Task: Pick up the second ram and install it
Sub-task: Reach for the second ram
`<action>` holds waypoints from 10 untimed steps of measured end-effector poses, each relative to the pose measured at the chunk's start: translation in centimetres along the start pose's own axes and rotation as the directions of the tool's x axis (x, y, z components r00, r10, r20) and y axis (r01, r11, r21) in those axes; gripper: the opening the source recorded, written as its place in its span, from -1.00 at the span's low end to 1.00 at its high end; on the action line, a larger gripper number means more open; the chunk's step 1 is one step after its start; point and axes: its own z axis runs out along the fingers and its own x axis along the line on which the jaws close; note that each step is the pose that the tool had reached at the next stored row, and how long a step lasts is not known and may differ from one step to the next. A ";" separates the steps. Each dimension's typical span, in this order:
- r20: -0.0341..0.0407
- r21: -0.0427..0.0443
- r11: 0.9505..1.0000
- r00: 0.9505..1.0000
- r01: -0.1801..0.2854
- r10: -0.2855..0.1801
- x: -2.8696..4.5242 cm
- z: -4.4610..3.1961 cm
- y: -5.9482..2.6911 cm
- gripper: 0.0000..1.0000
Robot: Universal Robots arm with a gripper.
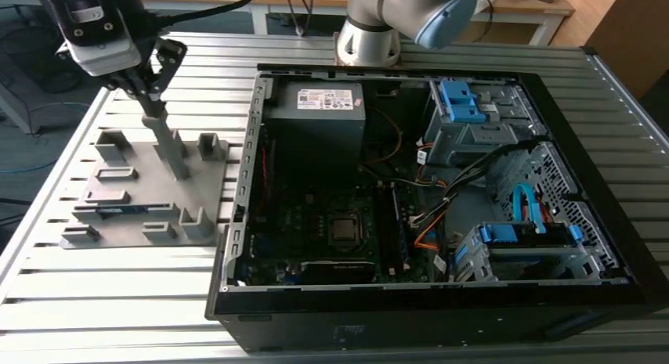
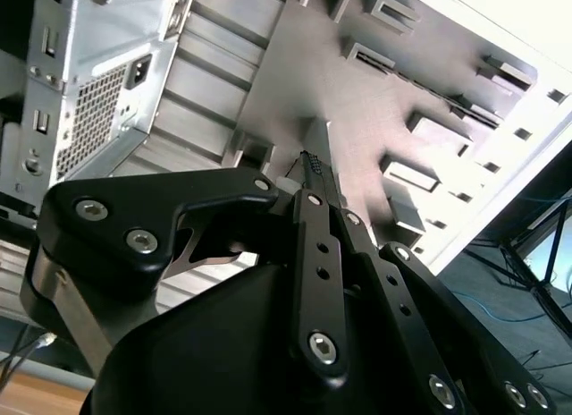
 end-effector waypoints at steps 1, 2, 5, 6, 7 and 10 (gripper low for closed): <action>0.000 0.000 1.000 1.000 0.000 0.000 0.19 0.15 -0.02 -0.80; 0.000 0.000 1.000 1.000 0.000 0.000 0.37 0.33 -0.04 -0.80; 0.000 0.000 1.000 1.000 0.000 0.000 0.85 0.84 -0.10 -0.80; 0.000 0.000 1.000 1.000 0.000 0.000 0.99 1.01 -0.11 -0.80; 0.000 0.000 1.000 1.000 0.000 0.000 1.13 1.20 -0.13 -0.80; 0.000 0.000 1.000 1.000 0.000 0.000 1.63 1.72 -0.20 -0.80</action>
